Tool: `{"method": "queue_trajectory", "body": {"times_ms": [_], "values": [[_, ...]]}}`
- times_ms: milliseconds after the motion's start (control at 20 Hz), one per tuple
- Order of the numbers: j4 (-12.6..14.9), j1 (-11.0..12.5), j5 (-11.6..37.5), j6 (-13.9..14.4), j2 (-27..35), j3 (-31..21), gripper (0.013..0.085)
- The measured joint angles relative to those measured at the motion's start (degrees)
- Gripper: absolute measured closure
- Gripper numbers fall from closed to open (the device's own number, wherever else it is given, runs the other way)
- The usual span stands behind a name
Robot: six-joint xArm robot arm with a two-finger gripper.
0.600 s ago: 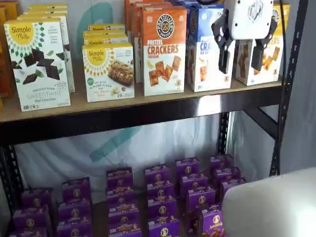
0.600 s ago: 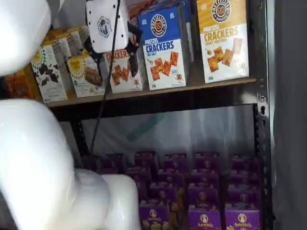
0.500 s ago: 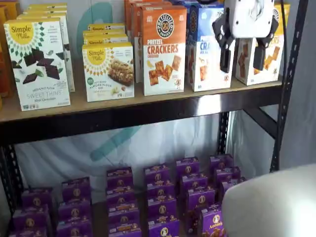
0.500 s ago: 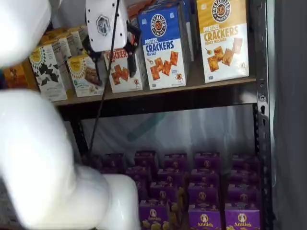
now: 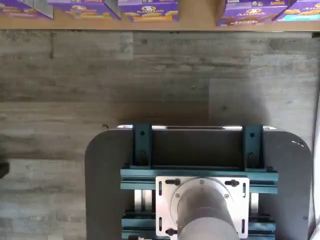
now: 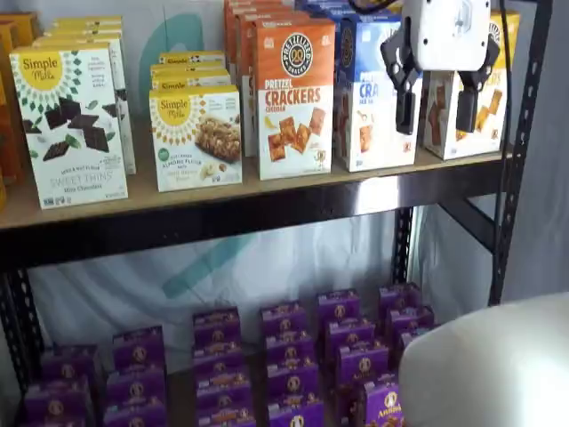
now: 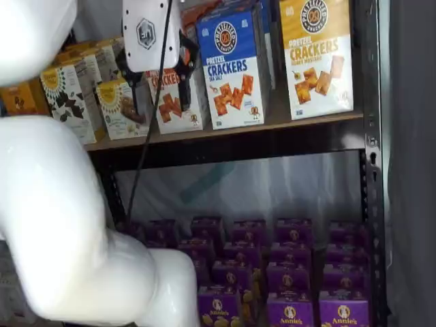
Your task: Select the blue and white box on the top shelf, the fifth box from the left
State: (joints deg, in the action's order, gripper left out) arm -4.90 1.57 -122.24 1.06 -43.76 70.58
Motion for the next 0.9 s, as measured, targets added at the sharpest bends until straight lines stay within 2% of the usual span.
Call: {"method": "queue_trajectory", "body": {"times_ms": [400,900], "values": [[0.2,-0.9,0.5,0.7,-0.2,-0.2,0.013],[1.3,-3.4,7.4,2.5,-3.8,-3.9,0.013]]}}
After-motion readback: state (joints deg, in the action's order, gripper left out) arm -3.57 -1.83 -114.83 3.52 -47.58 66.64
